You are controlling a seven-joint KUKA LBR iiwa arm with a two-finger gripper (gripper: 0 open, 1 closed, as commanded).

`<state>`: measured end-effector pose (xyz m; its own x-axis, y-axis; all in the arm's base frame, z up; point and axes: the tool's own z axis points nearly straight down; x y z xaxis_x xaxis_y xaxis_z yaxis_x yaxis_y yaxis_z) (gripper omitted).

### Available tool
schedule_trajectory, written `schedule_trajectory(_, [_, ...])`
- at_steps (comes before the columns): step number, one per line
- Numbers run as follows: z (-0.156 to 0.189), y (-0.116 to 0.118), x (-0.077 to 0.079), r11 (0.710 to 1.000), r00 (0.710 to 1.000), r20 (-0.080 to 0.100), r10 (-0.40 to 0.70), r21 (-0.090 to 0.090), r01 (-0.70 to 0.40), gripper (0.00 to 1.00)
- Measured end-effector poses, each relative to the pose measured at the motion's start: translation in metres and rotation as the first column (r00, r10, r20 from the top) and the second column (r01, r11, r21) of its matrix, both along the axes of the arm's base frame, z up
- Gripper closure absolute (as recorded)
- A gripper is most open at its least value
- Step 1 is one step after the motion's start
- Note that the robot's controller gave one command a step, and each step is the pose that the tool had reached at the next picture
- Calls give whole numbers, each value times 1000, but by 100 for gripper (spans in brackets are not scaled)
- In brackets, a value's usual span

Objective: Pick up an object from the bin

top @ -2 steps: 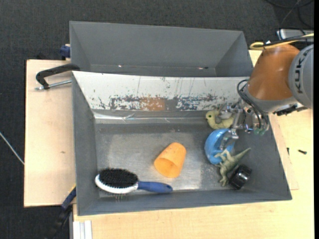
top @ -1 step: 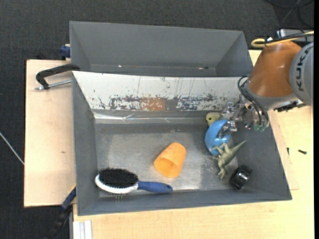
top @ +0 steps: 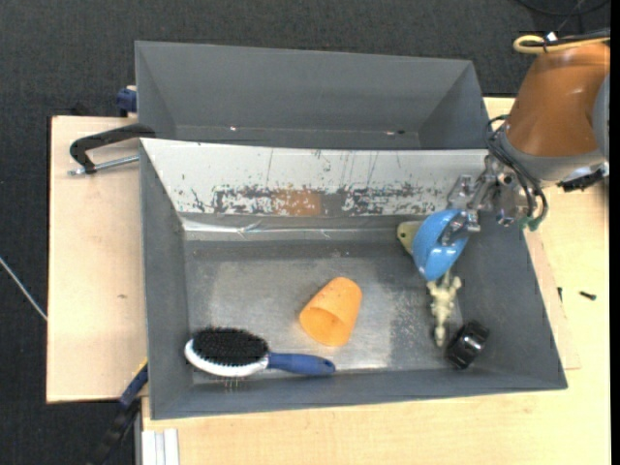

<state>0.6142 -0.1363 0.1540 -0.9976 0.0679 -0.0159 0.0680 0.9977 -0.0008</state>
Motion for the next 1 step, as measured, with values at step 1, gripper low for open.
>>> schedule_trajectory(1, [6,0,2,1000,1000,-7,0,2,0,100])
